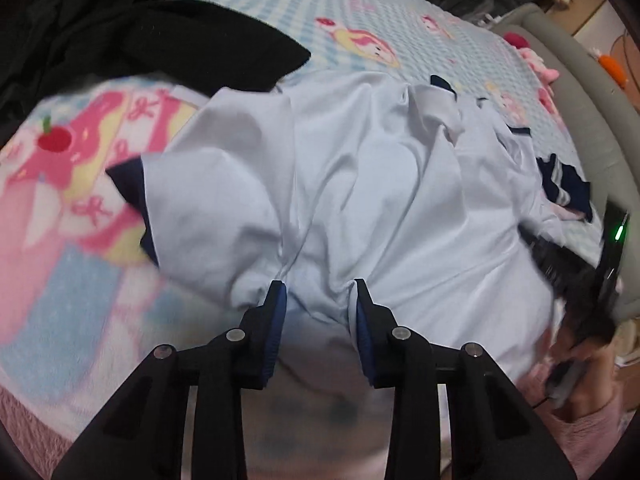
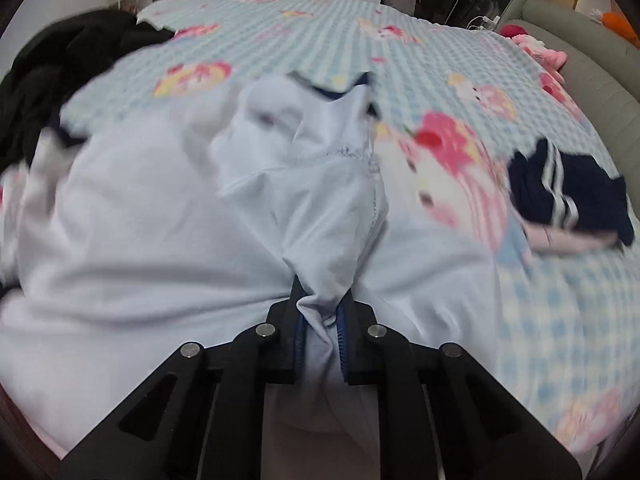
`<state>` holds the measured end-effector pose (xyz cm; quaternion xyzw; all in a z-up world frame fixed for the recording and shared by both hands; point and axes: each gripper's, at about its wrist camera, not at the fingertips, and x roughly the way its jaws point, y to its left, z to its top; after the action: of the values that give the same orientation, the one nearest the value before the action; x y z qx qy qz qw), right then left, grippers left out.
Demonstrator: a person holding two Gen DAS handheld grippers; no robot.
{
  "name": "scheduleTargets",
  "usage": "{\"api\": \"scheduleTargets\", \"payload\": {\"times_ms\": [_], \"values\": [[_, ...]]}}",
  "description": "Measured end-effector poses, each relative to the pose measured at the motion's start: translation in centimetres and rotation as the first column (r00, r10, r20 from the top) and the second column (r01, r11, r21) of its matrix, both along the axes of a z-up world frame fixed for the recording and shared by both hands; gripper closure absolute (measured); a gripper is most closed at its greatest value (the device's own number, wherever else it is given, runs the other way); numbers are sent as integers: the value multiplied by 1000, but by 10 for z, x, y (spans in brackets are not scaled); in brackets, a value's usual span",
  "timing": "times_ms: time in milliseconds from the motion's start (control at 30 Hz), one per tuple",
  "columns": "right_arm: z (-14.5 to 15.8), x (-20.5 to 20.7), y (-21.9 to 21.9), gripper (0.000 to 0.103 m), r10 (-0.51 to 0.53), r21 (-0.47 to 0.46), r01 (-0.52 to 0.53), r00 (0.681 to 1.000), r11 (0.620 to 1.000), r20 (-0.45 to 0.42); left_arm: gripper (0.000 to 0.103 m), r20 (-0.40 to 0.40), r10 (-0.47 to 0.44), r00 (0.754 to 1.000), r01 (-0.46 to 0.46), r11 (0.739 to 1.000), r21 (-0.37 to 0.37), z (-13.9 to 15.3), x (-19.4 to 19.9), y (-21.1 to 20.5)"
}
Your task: Fold clothes
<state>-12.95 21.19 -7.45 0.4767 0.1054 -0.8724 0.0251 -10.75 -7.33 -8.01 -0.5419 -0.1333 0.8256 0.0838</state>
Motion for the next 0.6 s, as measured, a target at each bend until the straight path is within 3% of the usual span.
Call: {"api": "scheduleTargets", "payload": {"times_ms": [100, 167, 267, 367, 467, 533, 600], "values": [[8, 30, 10, 92, -15, 12, 15, 1000, 1000, 5, 69, 9, -22, 1000, 22, 999, 37, 7, 6, -5], [12, 51, 18, 92, -37, -7, 37, 999, 999, 22, 69, -51, -57, 997, 60, 997, 53, 23, 8, 0], [8, 78, 27, 92, -55, -43, 58, 996, 997, 67, 56, -123, -73, 990, 76, 997, 23, 32, -12, 9], [7, 94, 26, 92, -47, -46, 52, 995, 998, 91, 53, -190, -83, 978, 81, 997, -18, 38, -38, 19], [23, 97, 23, 91, -37, -66, 43, 996, 997, 86, 41, -256, -95, 962, 83, 995, -59, 44, -63, 28], [44, 95, 21, 86, -19, -84, 23, 999, 996, 41, 36, -240, -106, 965, 87, 992, -92, 38, -76, 38], [66, 89, 18, 68, -17, -84, 14, 999, 996, -34, 36, -166, -127, 978, 110, 988, -111, 22, -85, 47]]}}
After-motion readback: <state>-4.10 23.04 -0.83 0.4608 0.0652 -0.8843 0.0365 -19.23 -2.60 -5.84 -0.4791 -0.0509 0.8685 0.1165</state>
